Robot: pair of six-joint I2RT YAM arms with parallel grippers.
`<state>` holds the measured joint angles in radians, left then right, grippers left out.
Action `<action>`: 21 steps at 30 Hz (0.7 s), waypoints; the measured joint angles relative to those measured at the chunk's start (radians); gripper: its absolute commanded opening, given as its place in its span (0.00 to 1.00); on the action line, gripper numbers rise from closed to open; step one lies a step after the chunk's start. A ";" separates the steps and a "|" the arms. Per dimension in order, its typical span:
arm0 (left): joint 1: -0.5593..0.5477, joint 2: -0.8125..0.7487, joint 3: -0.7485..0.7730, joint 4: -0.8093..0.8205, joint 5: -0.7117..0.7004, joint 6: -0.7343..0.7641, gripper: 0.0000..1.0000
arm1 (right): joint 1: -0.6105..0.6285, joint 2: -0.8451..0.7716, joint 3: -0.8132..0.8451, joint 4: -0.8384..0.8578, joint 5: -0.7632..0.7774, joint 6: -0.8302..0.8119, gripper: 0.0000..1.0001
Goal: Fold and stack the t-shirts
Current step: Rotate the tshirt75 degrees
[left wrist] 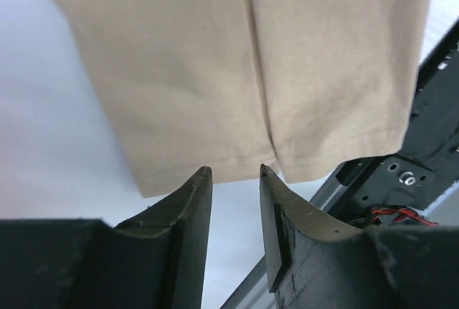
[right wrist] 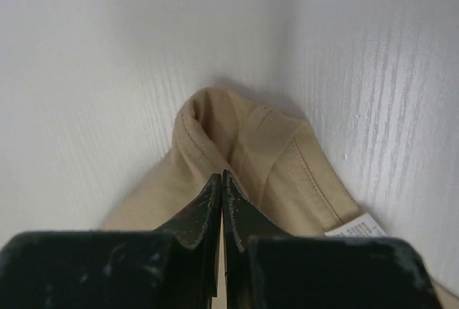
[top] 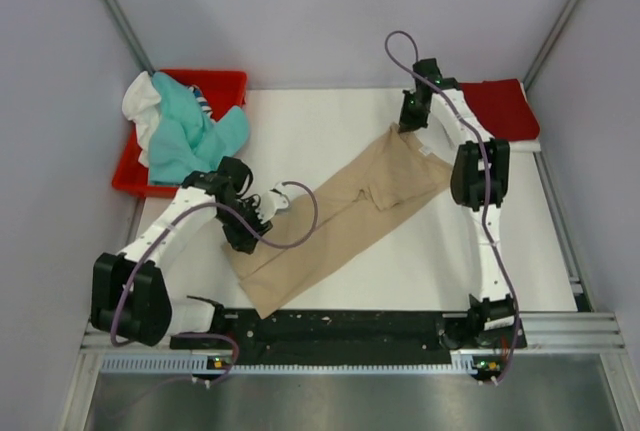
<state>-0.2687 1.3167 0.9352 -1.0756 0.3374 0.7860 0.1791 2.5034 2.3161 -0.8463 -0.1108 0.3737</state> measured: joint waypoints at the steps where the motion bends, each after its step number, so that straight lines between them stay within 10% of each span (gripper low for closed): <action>1: 0.001 -0.001 0.007 0.008 -0.012 -0.006 0.36 | 0.000 -0.012 0.001 -0.004 0.001 -0.005 0.00; 13: 0.051 0.342 0.061 0.219 -0.279 -0.108 0.33 | -0.003 -0.660 -0.739 0.068 0.084 -0.058 0.00; 21: 0.045 0.276 -0.048 0.256 -0.274 -0.090 0.33 | -0.038 -0.461 -0.820 0.079 -0.005 -0.024 0.00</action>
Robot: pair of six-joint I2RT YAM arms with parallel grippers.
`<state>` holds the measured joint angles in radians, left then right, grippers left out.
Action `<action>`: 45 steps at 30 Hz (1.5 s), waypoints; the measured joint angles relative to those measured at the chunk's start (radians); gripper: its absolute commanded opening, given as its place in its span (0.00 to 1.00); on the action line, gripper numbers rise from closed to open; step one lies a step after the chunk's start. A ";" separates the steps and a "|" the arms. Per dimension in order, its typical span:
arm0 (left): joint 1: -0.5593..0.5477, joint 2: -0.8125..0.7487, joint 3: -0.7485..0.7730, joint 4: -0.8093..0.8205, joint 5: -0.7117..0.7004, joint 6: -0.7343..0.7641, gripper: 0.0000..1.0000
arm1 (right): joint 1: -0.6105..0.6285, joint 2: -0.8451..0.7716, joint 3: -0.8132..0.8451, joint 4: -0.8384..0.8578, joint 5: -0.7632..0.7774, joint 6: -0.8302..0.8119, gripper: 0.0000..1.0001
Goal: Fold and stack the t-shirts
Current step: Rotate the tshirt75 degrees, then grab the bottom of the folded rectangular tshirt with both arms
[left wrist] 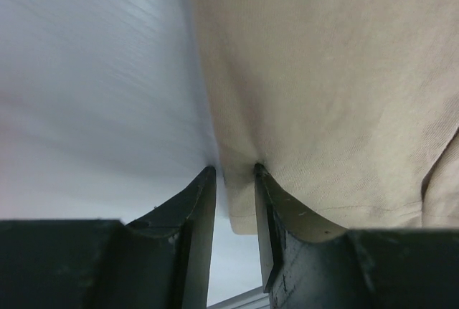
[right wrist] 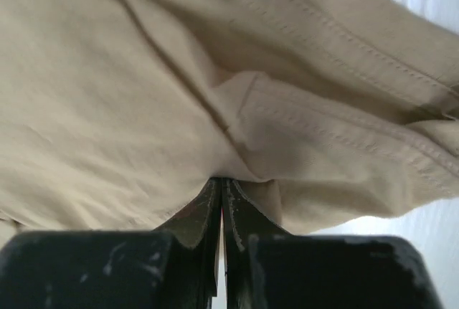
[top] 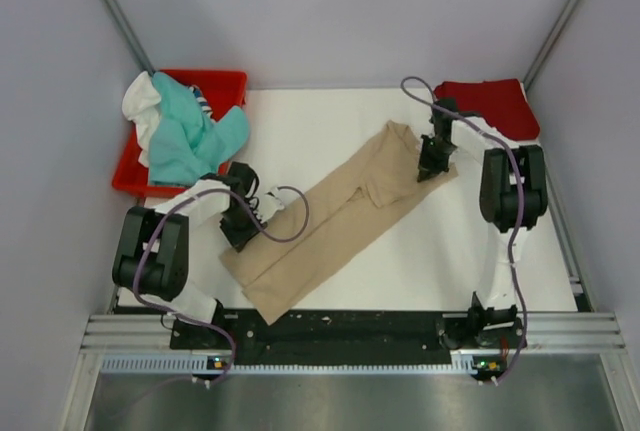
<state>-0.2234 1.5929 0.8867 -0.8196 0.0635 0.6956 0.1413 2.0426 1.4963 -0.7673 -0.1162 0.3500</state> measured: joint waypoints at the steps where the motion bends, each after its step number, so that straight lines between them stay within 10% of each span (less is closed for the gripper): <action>1: -0.005 -0.013 -0.013 0.000 0.002 0.003 0.33 | -0.008 0.035 0.050 -0.003 -0.020 0.007 0.00; 10: -0.291 -0.103 -0.096 -0.042 0.099 0.006 0.35 | -0.027 0.572 0.898 -0.059 -0.257 0.145 0.00; 17: -0.369 -0.134 -0.034 -0.111 0.272 0.014 0.42 | -0.046 0.605 0.946 0.097 -0.360 0.192 0.34; 25: -0.367 -0.391 0.021 -0.174 0.331 0.066 0.49 | -0.014 -0.005 0.373 0.249 -0.438 -0.090 0.59; 32: -0.360 -0.457 -0.188 -0.050 0.454 0.241 0.50 | 0.266 -0.700 -0.297 0.506 -0.487 -0.462 0.63; 45: -0.360 -0.441 -0.332 0.060 0.335 0.438 0.59 | 0.836 -0.914 -0.850 0.464 -0.409 -0.999 0.68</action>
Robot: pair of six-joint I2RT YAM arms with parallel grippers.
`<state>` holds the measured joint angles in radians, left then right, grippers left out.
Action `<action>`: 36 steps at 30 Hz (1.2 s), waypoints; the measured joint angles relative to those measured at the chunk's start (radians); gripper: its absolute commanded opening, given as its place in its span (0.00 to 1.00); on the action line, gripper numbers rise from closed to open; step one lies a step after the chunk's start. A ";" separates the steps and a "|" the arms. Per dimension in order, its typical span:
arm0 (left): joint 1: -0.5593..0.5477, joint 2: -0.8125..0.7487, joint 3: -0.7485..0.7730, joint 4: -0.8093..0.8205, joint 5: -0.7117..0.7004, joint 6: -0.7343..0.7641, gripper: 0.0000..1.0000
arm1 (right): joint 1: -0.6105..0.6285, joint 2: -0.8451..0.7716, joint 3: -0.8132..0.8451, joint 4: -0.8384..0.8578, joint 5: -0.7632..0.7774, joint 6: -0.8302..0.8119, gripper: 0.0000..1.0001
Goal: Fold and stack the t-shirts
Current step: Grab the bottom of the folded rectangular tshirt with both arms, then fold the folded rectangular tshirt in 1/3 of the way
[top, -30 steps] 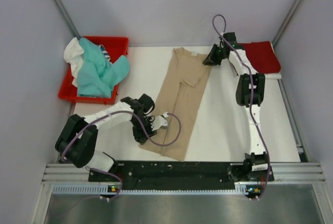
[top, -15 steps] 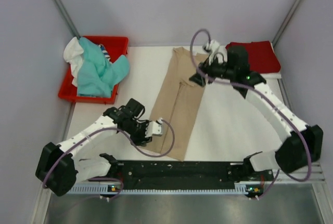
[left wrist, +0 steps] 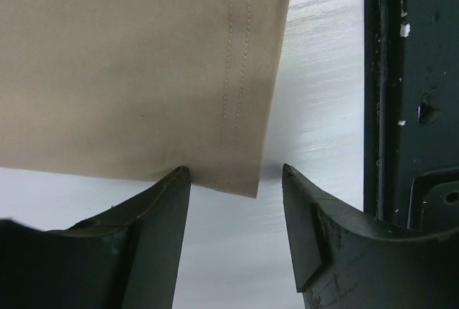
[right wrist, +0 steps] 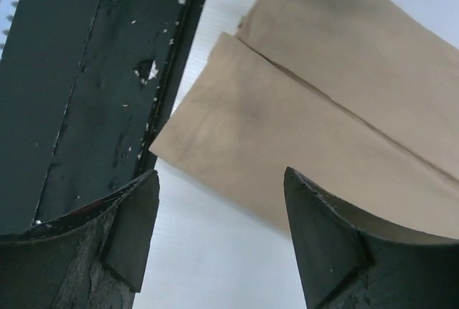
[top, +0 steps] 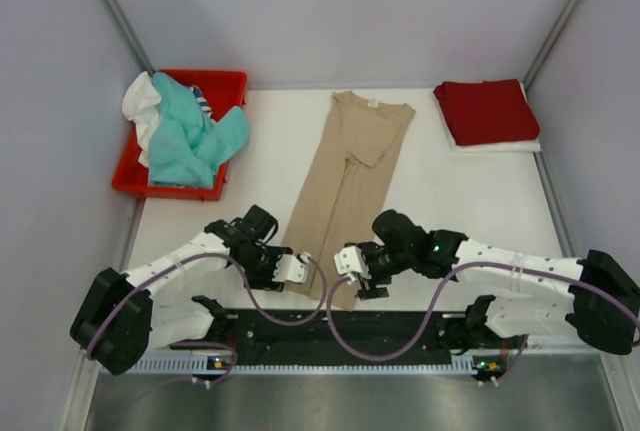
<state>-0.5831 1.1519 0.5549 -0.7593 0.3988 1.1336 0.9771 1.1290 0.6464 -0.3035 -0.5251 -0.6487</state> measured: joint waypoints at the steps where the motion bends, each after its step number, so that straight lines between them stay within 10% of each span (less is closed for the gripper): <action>1: 0.000 0.003 -0.002 0.002 -0.001 0.004 0.59 | 0.030 0.013 0.000 0.006 0.009 -0.021 0.68; 11: -0.012 0.012 -0.009 0.029 -0.015 0.013 0.43 | 0.177 0.264 0.009 0.043 0.117 -0.172 0.56; 15: -0.020 0.026 -0.007 0.050 -0.018 -0.004 0.03 | 0.214 0.313 0.024 0.063 0.135 -0.200 0.14; 18: -0.029 0.031 -0.005 0.071 -0.023 -0.022 0.00 | 0.240 0.333 0.024 0.064 0.125 -0.200 0.00; 29: -0.061 -0.067 0.048 -0.102 0.030 -0.085 0.00 | 0.240 0.109 -0.031 0.016 0.081 -0.127 0.00; 36: -0.056 0.034 0.319 -0.154 -0.023 -0.223 0.00 | -0.004 -0.028 -0.029 0.056 0.022 0.007 0.00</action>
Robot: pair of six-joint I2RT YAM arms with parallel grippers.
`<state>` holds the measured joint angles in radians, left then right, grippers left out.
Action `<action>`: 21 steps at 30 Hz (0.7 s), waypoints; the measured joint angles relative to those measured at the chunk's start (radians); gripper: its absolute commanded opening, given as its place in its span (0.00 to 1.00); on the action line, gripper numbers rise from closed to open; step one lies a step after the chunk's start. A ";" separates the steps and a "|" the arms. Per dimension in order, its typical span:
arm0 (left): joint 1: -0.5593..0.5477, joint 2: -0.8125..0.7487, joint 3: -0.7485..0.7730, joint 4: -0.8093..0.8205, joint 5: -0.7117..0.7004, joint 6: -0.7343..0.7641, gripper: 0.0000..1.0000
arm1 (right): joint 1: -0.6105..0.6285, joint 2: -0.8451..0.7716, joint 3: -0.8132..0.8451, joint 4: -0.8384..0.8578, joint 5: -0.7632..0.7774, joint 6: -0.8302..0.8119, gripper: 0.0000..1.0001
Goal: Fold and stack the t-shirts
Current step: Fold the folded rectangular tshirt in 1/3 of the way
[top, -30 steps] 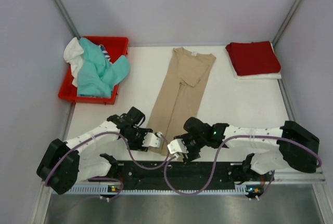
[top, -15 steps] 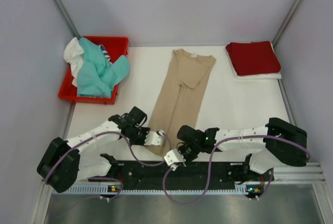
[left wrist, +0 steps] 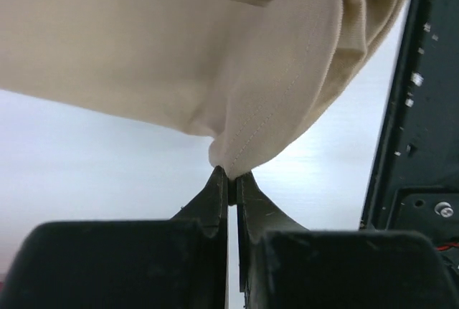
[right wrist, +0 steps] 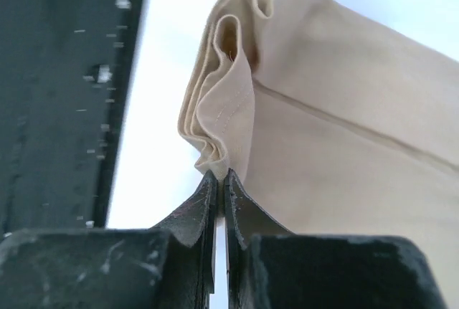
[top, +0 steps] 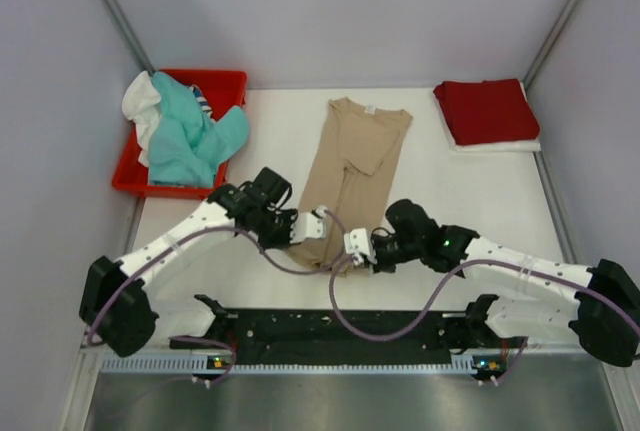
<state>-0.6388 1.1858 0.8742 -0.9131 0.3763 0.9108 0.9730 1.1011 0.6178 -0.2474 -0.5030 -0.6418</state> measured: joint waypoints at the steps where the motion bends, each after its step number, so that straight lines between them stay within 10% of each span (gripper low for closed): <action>1: 0.002 0.055 0.055 -0.005 -0.014 -0.022 0.00 | -0.045 -0.002 0.000 0.006 -0.007 0.013 0.00; 10: 0.053 0.534 0.520 -0.055 -0.125 -0.145 0.00 | -0.365 0.159 0.067 0.171 0.078 0.155 0.00; 21: 0.135 0.907 0.933 -0.099 -0.164 -0.282 0.00 | -0.468 0.483 0.280 0.205 0.275 0.344 0.00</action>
<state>-0.5037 2.0926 1.8072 -1.0119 0.2119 0.6289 0.5053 1.5845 0.8982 -0.0422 -0.2283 -0.2974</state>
